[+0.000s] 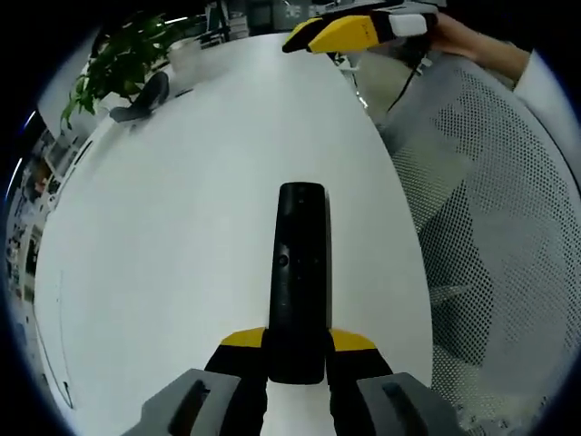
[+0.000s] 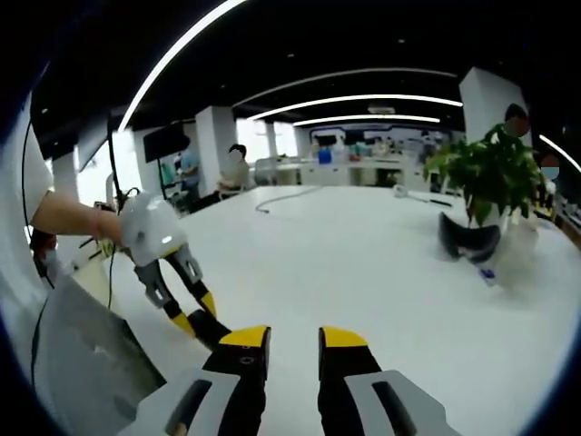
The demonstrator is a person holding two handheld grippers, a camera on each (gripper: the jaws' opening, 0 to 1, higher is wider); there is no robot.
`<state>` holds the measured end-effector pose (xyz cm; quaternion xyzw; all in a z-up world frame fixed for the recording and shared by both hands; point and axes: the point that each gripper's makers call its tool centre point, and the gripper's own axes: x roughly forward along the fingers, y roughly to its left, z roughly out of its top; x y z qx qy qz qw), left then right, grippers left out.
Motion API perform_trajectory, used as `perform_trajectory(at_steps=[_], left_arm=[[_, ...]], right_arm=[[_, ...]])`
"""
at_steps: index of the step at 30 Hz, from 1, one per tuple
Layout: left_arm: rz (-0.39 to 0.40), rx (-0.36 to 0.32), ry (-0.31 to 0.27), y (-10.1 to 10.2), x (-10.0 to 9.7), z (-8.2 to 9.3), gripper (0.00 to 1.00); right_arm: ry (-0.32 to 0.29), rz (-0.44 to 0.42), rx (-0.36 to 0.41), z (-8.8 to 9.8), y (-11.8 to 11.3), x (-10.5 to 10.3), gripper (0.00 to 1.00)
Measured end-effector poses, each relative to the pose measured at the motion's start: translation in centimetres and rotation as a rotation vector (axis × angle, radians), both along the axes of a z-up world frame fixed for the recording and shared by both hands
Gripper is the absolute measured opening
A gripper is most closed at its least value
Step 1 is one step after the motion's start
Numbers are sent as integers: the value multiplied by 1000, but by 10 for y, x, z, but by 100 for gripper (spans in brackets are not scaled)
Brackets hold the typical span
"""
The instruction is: Press the specified remote control buttons in sequence, fully releasing each button before pressing the next.
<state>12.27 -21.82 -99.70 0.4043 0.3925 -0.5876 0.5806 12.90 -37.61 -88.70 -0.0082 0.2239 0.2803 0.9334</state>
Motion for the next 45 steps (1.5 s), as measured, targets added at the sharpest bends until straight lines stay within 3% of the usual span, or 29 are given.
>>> perform_trajectory(at_steps=[28,45], left_arm=[[8,25,0,-2,-37,1,23],[42,-1,7,-3,-52,1,24]], right_arm=[[15,56,-3,-2,9,-6,14],[28,81,-25,-6,13,-10,12]])
